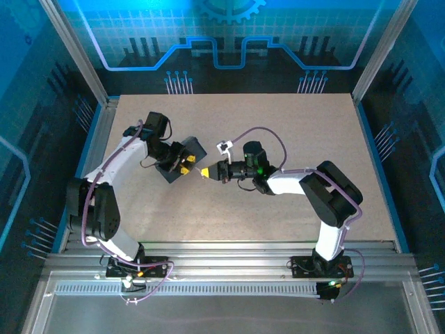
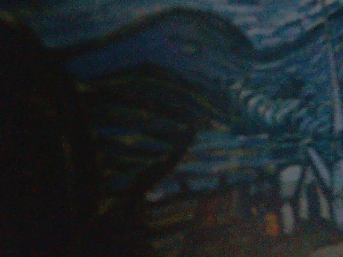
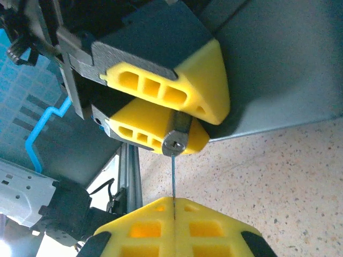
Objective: Unlock the padlock with the key
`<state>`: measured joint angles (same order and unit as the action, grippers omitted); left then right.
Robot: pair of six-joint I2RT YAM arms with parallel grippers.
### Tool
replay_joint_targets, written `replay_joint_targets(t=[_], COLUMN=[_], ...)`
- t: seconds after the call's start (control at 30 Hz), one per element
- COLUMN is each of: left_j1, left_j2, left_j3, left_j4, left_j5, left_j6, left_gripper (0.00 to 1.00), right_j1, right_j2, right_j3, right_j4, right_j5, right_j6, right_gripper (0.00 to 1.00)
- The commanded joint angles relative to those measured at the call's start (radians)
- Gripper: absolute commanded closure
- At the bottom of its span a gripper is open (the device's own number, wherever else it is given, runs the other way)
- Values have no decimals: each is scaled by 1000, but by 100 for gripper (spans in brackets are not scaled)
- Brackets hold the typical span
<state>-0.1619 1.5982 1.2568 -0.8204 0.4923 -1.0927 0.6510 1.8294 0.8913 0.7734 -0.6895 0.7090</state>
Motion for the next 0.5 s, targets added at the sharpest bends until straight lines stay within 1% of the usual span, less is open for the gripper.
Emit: replay_joint_targets(t=[0.0, 0.47], left_j1=[-9, -10], left_j2=[-6, -2], left_j3=[43, 48], left_j4=[-20, -17], left_j5=[-11, -22], left_j6=[9, 11], left_gripper=[100, 100], right_j1=[12, 16], right_j2=[23, 42], right_j3=[29, 39], right_j4=[-1, -2], right_j5=[-17, -19], right_j6=[-19, -12], right_gripper=[100, 100])
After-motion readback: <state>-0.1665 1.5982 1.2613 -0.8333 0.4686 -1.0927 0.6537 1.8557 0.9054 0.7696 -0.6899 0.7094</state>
